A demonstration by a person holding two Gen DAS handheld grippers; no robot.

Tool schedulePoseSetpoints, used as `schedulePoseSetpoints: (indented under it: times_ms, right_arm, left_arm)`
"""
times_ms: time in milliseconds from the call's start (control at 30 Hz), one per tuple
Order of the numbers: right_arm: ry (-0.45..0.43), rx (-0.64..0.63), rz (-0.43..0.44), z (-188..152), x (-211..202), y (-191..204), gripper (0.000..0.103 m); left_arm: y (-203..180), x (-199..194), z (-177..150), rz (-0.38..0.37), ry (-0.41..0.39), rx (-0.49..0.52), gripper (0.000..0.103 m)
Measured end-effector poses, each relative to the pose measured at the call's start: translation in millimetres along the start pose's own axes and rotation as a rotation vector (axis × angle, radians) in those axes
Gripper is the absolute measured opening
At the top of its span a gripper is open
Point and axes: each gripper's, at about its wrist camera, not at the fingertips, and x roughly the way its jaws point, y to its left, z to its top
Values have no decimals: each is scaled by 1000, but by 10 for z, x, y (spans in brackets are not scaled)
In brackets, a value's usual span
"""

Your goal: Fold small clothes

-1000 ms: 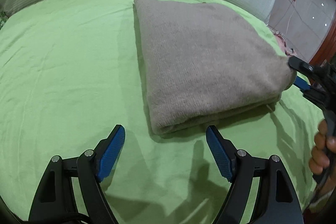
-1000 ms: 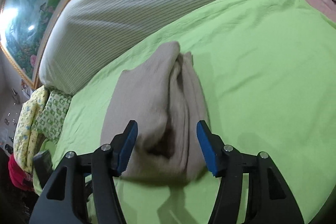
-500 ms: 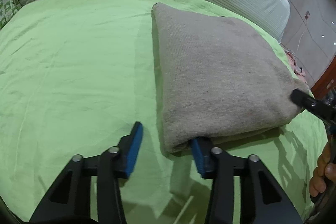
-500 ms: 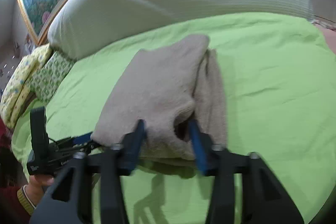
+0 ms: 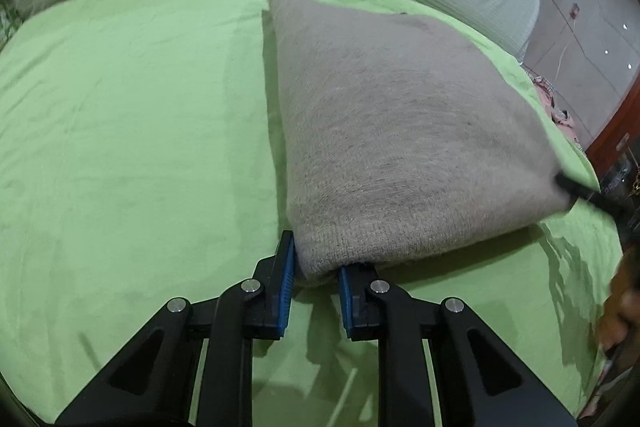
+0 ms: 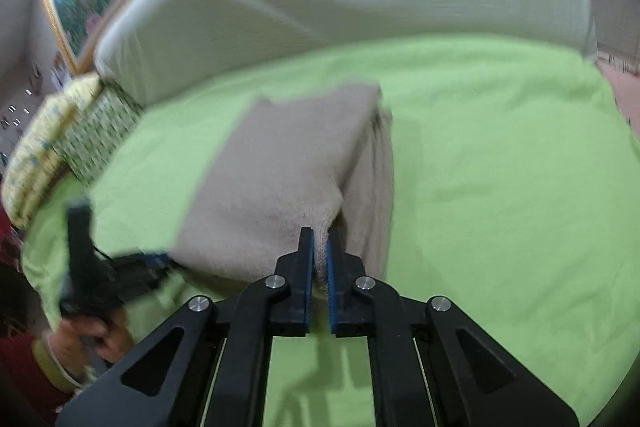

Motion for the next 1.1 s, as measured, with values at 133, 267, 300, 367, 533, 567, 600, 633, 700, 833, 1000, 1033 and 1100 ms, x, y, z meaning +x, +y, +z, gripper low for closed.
schedulePoseSetpoints:
  times_ms: [133,267,300,367,533,567,600,633,700,833,1000,1033,1100]
  right_arm:
    - [28,66,8,-194,149,-102,6]
    - [24,48,-19,-171,92,-71,6]
    - [24,42,-19,-151,72,-59,6]
    - [21,62,7,-98,43,-73,6]
    - [-57,158,32,51,-177,-214,21]
    - [-73,155,13,94,-204,-216,27]
    - [-80,154,1,130,-207,-209,33]
    - [-89,154,3,178,-200,-200,37]
    - [-91,167,7,269,-128,-194,56]
    - [-101,177,16,413,42,-98,60]
    - [-60,156,-28,641,357,-35,67]
    - [-45,147,-48,689,419,-34,69]
    - [-9,132,-94,794,561,-49,72]
  left_arm:
    - [-3,1,-10,-2,14,34,19]
    - [25,-16,-1,-12,23,33,20]
    - [27,-36,-8,-17,27,32,21]
    - [10,-78,-20,-26,35,41,25]
    - [60,-359,-64,-70,15,57,50]
    - [95,-409,-66,-73,10,45,50]
    - [110,-448,-67,-75,6,31,51]
    - [146,-483,-43,-80,0,12,52]
    - [218,-517,18,-82,-10,-33,61]
    - [285,-511,111,-73,-17,-85,65]
    - [322,-439,202,-73,-18,-117,71]
    - [321,-412,225,-73,-16,-122,71]
    - [328,-367,275,-76,-10,-131,71]
